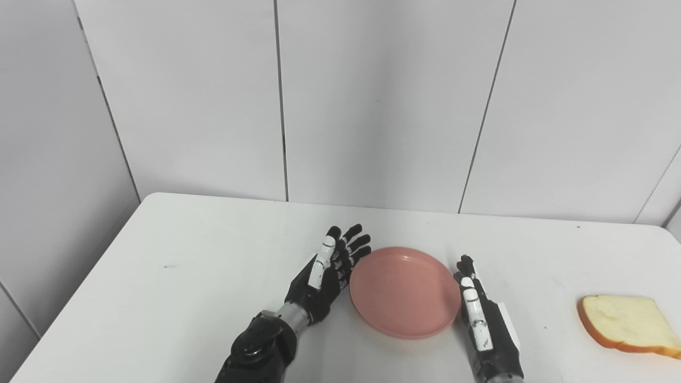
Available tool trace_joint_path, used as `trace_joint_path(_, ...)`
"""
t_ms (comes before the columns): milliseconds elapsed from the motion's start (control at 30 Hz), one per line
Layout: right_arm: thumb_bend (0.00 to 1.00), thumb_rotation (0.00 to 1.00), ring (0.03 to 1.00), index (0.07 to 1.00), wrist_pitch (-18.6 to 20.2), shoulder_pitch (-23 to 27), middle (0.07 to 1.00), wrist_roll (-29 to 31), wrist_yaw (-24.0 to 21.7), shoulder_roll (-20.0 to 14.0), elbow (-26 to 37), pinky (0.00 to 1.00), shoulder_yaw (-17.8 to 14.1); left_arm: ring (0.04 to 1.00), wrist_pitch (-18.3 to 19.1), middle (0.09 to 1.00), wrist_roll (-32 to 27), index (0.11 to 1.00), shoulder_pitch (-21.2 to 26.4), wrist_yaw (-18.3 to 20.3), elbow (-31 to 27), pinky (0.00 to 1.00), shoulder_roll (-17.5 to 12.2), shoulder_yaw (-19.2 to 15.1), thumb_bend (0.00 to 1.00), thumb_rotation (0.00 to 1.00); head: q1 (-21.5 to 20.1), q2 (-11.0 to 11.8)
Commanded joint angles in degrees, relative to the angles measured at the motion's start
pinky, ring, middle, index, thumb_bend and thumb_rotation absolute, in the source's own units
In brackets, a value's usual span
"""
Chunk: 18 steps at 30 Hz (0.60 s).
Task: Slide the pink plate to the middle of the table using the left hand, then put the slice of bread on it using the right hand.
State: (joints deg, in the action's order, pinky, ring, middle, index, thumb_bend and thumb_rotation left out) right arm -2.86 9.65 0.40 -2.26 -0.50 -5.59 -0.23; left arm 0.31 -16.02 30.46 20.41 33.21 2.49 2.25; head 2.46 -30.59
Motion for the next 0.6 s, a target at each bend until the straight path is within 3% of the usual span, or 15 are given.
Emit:
trace_joint_path(0, 0.18, 1.0, 0.992, 1.0, -2.17, -2.5, 1.0, 0.17, 0.8, 1.01, -2.34, 1.0, -0.04, 0.959, 2.27, 0.96, 0.79, 0.953, -0.91, 0.0, 0.59, 1.0, -0.3, 0.2, 0.71, 1.0, -0.23, -0.14)
trace_joint_path(333, 0.18, 1.0, 0.999, 1.0, -2.39, -1.73, 1.0, 0.47, 2.97, 0.54, -1.04, 1.0, -2.5, 0.961, 1.94, 0.956, 0.53, 0.947, -0.82, 0.29, 0.7, 0.99, -0.98, -0.51, 0.69, 1.0, -3.29, -0.82)
trace_joint_path(567, 0.23, 1.0, 0.995, 1.0, -2.94, -0.51, 1.0, 0.78, 3.95, -0.79, 2.14, 1.0, -4.04, 0.965, 1.58, 0.955, 0.2, 0.933, -0.88, 1.14, 0.71, 0.98, -1.72, -0.99, 0.69, 1.0, -7.68, -0.85)
